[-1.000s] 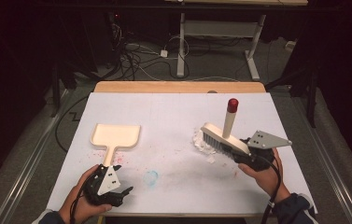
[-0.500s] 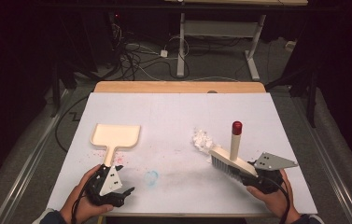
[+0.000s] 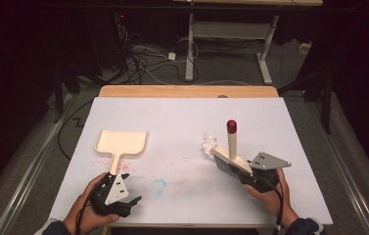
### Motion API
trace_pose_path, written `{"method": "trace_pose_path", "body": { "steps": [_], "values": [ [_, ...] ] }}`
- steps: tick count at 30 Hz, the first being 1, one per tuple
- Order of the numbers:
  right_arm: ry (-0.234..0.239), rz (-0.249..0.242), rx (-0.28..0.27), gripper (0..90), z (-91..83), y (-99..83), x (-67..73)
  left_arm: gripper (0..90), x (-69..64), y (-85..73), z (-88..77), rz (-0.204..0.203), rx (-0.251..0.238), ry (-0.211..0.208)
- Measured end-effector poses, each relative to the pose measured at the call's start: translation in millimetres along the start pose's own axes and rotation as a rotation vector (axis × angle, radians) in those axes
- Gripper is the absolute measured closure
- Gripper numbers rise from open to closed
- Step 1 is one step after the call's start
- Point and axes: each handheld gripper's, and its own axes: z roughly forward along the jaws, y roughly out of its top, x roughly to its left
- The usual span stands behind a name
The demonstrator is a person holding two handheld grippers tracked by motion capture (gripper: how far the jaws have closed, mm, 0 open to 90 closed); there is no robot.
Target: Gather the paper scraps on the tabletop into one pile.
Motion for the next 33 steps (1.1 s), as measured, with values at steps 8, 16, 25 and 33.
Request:
{"method": "trace_pose_path", "body": {
  "steps": [8, 16, 25, 33],
  "values": [
    [-0.001, 0.036, -0.072, 68.2, -18.3, 5.0, -5.7, 19.8, 1.3, -1.0, -1.8, 0.002, -0.006, 0.013],
    [0.001, 0.055, -0.108, 68.1, -41.1, 2.5, -7.8, 19.8, 6.9, -4.0, -5.3, -0.022, -0.012, 0.034],
    [-0.085, 0.060, -0.156, 68.1, -57.4, 1.1, -15.4, 19.8, 16.2, -9.3, -10.6, -0.087, -0.026, 0.077],
    [-0.138, 0.060, -0.155, 68.1, -59.6, -2.7, -22.4, 19.9, 25.1, -13.3, -7.9, -0.155, 0.022, 0.129]
  ]
}}
